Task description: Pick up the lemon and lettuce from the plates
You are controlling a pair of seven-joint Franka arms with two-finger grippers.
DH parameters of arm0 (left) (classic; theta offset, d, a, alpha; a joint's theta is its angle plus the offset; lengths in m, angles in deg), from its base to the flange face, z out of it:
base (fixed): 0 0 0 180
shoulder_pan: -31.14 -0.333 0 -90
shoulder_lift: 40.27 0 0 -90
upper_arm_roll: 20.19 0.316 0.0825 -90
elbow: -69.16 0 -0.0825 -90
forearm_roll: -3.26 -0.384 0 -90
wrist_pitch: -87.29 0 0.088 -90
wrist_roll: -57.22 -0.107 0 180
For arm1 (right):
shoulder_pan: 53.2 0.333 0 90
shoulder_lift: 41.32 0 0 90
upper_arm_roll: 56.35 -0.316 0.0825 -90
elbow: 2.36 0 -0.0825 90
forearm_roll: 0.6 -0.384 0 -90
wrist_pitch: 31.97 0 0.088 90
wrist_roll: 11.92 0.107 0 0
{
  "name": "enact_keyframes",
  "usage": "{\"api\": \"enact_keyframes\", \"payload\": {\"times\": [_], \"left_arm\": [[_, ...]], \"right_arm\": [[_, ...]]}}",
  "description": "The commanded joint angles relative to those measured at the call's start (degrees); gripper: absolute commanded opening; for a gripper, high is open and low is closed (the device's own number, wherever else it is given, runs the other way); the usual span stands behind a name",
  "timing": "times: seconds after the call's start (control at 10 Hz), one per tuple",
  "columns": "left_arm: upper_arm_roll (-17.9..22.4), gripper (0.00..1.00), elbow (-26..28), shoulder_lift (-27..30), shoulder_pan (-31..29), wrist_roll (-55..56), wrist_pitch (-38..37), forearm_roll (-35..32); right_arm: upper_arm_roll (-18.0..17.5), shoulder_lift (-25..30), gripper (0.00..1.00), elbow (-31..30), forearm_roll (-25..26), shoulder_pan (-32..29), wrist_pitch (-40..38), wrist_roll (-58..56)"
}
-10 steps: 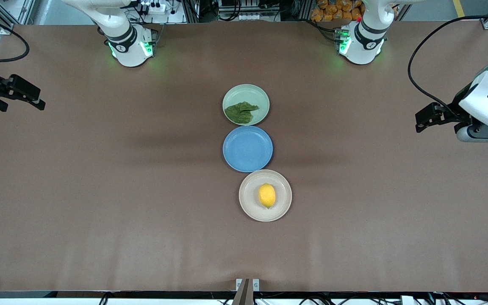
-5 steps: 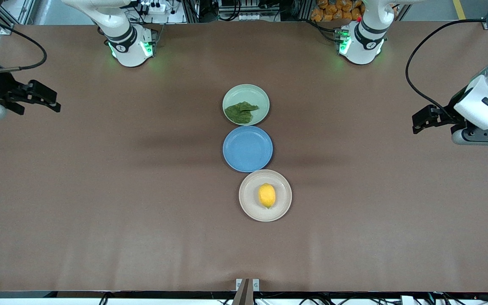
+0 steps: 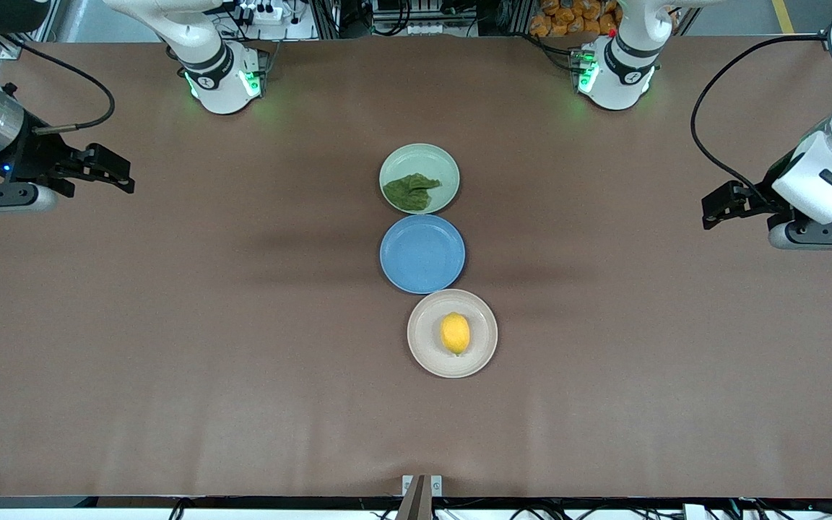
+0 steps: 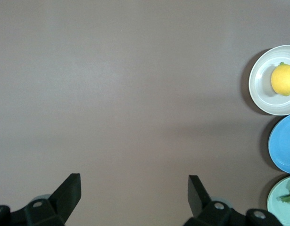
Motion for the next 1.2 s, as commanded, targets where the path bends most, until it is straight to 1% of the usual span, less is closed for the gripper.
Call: {"api": "enact_keyframes", "payload": {"times": [0.0, 0.2, 0.5, 1.1], "left_arm": [[0.1, 1.0, -0.8, -0.1, -0.1, -1.0, -0.8, 0.9], [0.1, 1.0, -0.8, -0.1, -0.1, -1.0, -0.8, 0.9], [0.1, 1.0, -0.7, -0.1, -0.1, -1.0, -0.8, 0.9], [0.1, 1.0, -0.6, -0.1, -0.1, -0.9, -0.8, 0.9]], "right_arm": [[-0.2, 0.1, 1.0, -0.2, -0.1, -0.1, 0.3, 0.9], [-1.1, 0.1, 1.0, -0.2, -0.1, 0.0, 0.4, 3.1], [-1.2, -0.8, 1.0, -0.2, -0.1, 1.2, 0.4, 6.2], [-1.2, -6.9, 1.0, -0.2, 0.1, 12.8, 3.3, 22.2]]}}
